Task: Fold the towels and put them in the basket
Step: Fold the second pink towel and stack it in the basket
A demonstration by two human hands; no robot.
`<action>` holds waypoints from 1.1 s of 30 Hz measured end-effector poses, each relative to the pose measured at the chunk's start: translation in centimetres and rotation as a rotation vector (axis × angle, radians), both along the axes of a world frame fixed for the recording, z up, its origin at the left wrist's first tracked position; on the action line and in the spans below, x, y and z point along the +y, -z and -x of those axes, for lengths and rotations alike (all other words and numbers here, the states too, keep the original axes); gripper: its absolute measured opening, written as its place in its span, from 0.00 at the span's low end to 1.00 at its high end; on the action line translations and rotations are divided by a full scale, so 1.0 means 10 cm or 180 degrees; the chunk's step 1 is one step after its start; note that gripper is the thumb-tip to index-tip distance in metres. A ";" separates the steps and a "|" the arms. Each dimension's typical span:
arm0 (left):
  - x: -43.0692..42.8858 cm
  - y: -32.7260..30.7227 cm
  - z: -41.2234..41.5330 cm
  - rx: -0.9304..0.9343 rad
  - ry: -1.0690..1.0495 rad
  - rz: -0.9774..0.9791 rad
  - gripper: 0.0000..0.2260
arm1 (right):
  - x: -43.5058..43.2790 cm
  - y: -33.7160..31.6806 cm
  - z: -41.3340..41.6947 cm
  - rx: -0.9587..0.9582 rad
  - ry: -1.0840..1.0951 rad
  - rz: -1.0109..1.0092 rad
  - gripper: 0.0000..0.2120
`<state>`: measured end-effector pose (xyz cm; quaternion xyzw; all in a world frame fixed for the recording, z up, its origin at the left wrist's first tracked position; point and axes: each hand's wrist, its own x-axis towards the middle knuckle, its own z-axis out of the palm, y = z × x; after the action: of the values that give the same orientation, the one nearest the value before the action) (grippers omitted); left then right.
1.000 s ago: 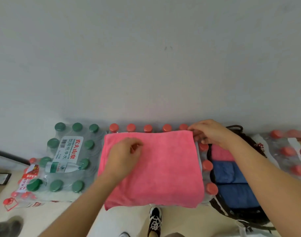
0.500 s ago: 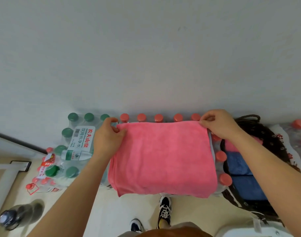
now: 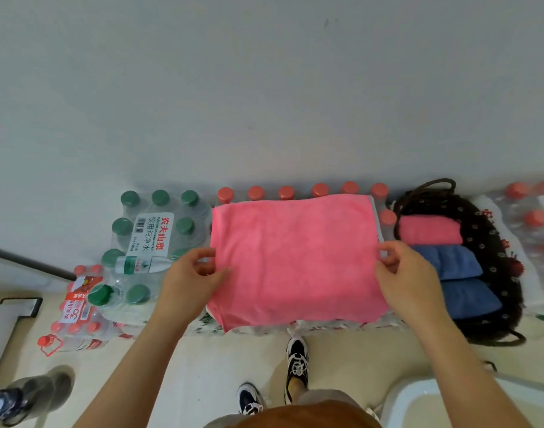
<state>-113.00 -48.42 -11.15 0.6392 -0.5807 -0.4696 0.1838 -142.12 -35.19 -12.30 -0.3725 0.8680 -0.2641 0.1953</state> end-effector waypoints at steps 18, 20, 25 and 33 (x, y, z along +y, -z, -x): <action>0.43 0.02 -0.18 -0.0125 0.0018 0.0275 0.05 | 0.51 0.14 -0.48 -0.1056 0.1156 0.0760 0.06; 0.41 0.02 -0.21 0.0053 -0.0045 0.0160 0.05 | 0.48 0.12 -0.45 -0.1224 0.1211 0.0878 0.06; 0.36 0.05 -0.26 0.0118 0.0002 0.0069 0.04 | 0.44 0.14 -0.42 -0.1504 0.1293 0.0908 0.04; 0.34 0.16 -0.27 0.0254 -0.0069 0.0010 0.04 | 0.44 0.15 -0.49 -0.1496 0.1001 0.0815 0.09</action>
<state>-110.28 -45.06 -12.78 0.6259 -0.5667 -0.4917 0.2128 -137.25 -30.80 -13.77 -0.1839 0.8057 -0.4772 0.2988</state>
